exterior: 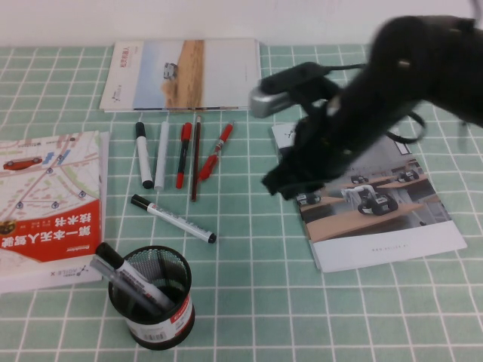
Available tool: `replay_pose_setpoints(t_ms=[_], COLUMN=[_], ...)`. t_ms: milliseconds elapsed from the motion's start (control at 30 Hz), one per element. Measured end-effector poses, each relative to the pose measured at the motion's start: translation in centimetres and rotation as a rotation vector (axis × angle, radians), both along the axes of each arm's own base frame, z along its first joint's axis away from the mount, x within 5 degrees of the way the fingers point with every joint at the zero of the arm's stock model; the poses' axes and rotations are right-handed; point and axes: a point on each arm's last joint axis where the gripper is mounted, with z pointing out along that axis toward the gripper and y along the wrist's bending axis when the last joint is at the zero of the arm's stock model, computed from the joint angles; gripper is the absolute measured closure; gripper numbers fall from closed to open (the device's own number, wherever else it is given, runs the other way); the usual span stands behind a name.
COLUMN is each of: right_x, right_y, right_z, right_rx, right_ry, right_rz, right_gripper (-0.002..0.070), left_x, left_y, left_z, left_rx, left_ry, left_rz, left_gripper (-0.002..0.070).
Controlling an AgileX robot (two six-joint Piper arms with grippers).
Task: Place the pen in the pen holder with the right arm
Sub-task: Pick up the pen on the table
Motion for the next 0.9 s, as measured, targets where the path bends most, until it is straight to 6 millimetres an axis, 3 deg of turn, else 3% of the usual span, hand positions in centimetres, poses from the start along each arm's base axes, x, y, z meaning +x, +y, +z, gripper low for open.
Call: replay_pose_setpoints(t_ms=[200, 367, 567, 900], right_x=[3.3, 5.2, 6.0, 6.4], right_y=[4.3, 7.9, 11.7, 15.1], right_z=[-1.5, -3.5, -5.4, -8.7], right_rx=[-0.066, -0.070, -0.036, -0.037], right_ry=[0.045, 0.039, 0.003, -0.038], right_rz=[0.084, 0.199, 0.302, 0.372], right_gripper=[0.0682, 0.0581, 0.0444, 0.0410], left_x=[0.0, 0.0, 0.0, 0.0], left_y=[0.0, 0.0, 0.0, 0.0], left_z=[0.0, 0.0, 0.0, 0.0], left_rx=[0.000, 0.000, 0.000, 0.000], left_ry=[0.000, 0.000, 0.000, 0.000], left_rz=[0.000, 0.000, 0.000, 0.000], left_gripper=[0.0679, 0.0679, 0.0679, 0.0679])
